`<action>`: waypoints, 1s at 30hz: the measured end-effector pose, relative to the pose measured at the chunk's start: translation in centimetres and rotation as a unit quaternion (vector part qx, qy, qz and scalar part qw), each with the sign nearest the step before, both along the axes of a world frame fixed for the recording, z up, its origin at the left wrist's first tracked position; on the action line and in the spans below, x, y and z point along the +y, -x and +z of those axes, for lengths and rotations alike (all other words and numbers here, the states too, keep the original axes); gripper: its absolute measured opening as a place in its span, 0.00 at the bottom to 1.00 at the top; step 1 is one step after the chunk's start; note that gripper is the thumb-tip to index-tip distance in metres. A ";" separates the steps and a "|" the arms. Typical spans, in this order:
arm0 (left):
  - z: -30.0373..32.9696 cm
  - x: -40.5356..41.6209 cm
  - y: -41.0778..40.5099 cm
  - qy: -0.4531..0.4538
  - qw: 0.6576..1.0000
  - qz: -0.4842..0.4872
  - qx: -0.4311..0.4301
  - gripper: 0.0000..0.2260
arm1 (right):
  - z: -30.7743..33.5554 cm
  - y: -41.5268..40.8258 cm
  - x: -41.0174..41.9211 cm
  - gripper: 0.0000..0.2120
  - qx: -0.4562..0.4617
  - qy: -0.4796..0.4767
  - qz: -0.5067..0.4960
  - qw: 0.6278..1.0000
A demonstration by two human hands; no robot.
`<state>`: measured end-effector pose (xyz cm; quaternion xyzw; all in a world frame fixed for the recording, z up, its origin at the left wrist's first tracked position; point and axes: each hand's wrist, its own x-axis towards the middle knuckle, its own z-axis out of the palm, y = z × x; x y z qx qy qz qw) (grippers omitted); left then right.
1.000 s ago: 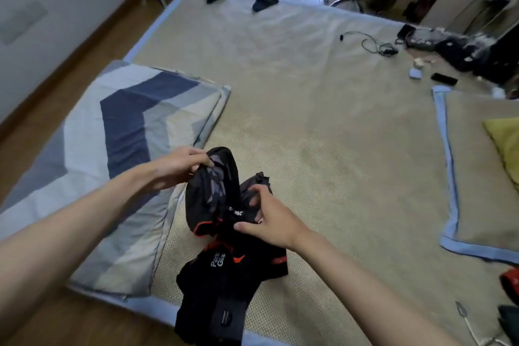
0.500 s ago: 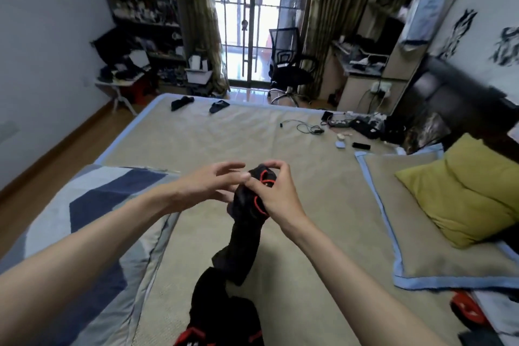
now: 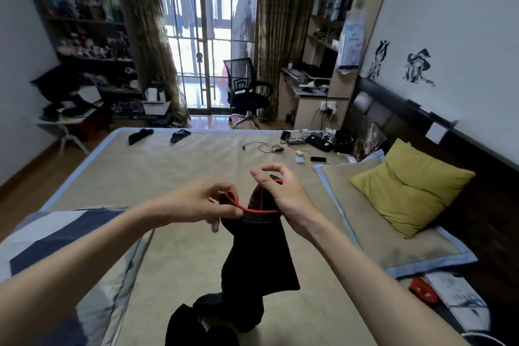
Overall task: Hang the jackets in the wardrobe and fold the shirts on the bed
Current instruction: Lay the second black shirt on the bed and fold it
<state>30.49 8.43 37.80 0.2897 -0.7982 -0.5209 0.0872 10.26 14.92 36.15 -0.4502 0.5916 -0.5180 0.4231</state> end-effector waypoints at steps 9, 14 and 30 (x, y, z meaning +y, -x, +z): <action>5.0 0.4 4.0 0.150 0.984 0.050 0.081 0.16 | 7.4 2.9 1.2 0.20 0.028 -0.008 0.153 0.988; 7.4 0.9 6.2 0.137 0.983 -0.002 0.118 0.12 | 10.6 4.1 2.1 0.24 0.058 0.047 0.182 0.980; 19.0 -4.1 6.5 0.336 0.916 0.147 0.166 0.13 | 12.9 13.2 4.2 0.10 0.190 -0.005 0.049 0.981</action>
